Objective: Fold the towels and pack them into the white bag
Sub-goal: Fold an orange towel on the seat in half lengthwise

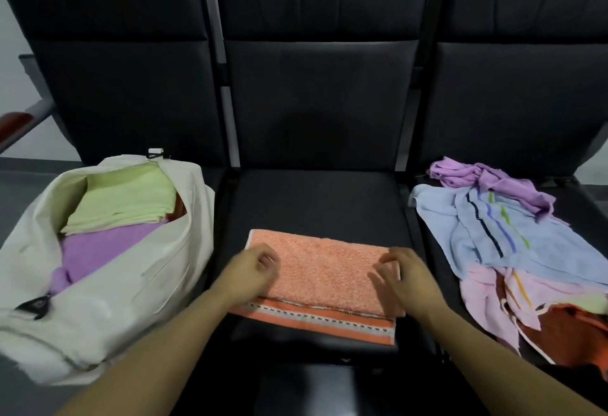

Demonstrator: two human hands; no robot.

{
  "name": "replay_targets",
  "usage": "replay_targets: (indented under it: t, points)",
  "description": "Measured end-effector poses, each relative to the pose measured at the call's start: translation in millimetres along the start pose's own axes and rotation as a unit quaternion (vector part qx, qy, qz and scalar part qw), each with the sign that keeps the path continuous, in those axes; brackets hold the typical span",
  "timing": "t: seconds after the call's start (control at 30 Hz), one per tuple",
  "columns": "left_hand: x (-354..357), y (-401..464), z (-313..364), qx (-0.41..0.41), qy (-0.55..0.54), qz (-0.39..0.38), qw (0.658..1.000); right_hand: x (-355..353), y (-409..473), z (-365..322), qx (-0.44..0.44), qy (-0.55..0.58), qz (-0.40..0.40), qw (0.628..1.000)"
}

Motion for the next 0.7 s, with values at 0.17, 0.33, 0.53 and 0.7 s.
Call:
replay_targets:
  t: [0.17,0.33,0.53,0.7]
  points:
    - [73.7,-3.9,-15.4,-0.094,0.13,-0.203,0.966,69.2,3.7,-18.9,-0.047,-0.124,-0.213,0.968]
    - [66.8,20.4,-6.9,-0.1,0.236,-0.185,0.949,83.5,-10.0,-11.3,0.015,-0.247,-0.241,0.939]
    - [54.5,43.1,-18.6,-0.109,0.183,-0.113,0.97,56.6,-21.6,-31.5,0.073,0.008,-0.228,0.971]
    - [61.8,42.5,-9.6,-0.118,0.114,-0.052,0.985,22.2,-9.3,21.6,0.188,0.189,-0.087,0.96]
Point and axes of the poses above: each hand's wrist, its own y-axis towards the middle knuckle, its own x-axis out of the palm, z = x × y, the point moved 9 cm from there along y, towards the middle knuckle, and after that the axes turned 10 degrees about -z, right-handed, at the moved point
